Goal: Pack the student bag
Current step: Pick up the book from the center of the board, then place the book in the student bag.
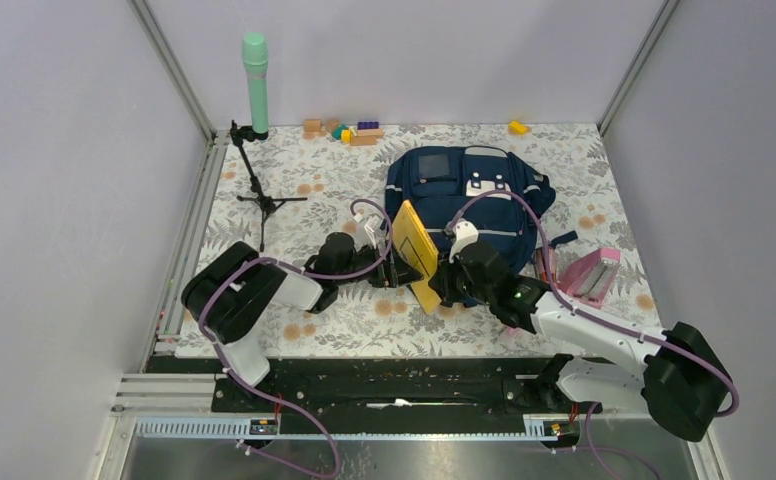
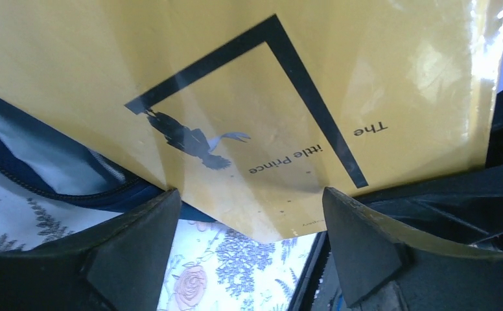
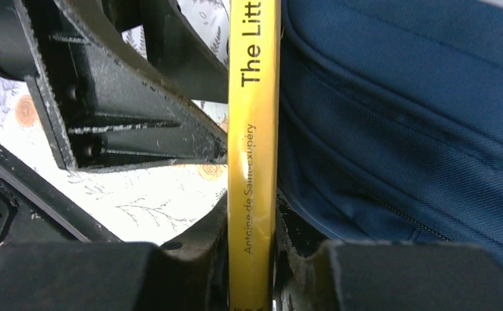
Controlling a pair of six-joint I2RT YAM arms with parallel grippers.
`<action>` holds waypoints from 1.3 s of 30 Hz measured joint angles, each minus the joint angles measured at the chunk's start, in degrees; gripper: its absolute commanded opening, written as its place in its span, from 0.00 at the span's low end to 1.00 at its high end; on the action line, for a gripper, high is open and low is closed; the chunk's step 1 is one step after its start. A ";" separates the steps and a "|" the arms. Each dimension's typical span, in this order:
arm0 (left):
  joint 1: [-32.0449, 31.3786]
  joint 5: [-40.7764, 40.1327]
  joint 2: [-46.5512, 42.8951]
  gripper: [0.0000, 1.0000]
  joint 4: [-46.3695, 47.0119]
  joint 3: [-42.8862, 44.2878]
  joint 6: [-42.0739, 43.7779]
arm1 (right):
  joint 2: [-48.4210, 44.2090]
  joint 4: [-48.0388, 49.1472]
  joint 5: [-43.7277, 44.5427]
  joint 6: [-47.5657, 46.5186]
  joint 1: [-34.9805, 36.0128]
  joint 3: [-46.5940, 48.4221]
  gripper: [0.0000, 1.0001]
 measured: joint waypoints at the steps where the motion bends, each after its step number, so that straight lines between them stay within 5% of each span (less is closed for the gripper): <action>1: -0.13 0.07 -0.83 0.93 -0.70 0.00 0.31 | -0.22 -0.87 0.35 0.02 0.04 0.61 0.00; 10: -0.61 0.13 -16.59 0.99 -11.08 1.97 8.17 | -14.01 -12.41 6.38 -3.48 0.15 9.62 0.00; 17: -3.67 -6.12 -20.35 0.96 -26.86 9.35 23.45 | -19.34 -20.06 15.13 -5.11 -1.99 18.93 0.00; 24: -13.35 -16.13 -17.31 0.86 -35.34 15.78 37.29 | -24.04 -27.04 17.27 -3.82 -12.55 15.74 0.00; 32: -20.81 -21.84 -2.69 0.77 -40.44 30.36 42.80 | -30.80 -32.15 17.07 -0.98 -16.55 10.97 0.00; 36: -22.95 -23.56 1.84 0.89 -41.70 33.27 44.30 | -33.57 -33.86 17.05 -0.20 -16.55 10.56 0.00; 39: -23.63 -25.03 3.89 0.88 -42.69 34.88 45.88 | -35.15 -34.34 17.05 0.07 -16.57 10.45 0.00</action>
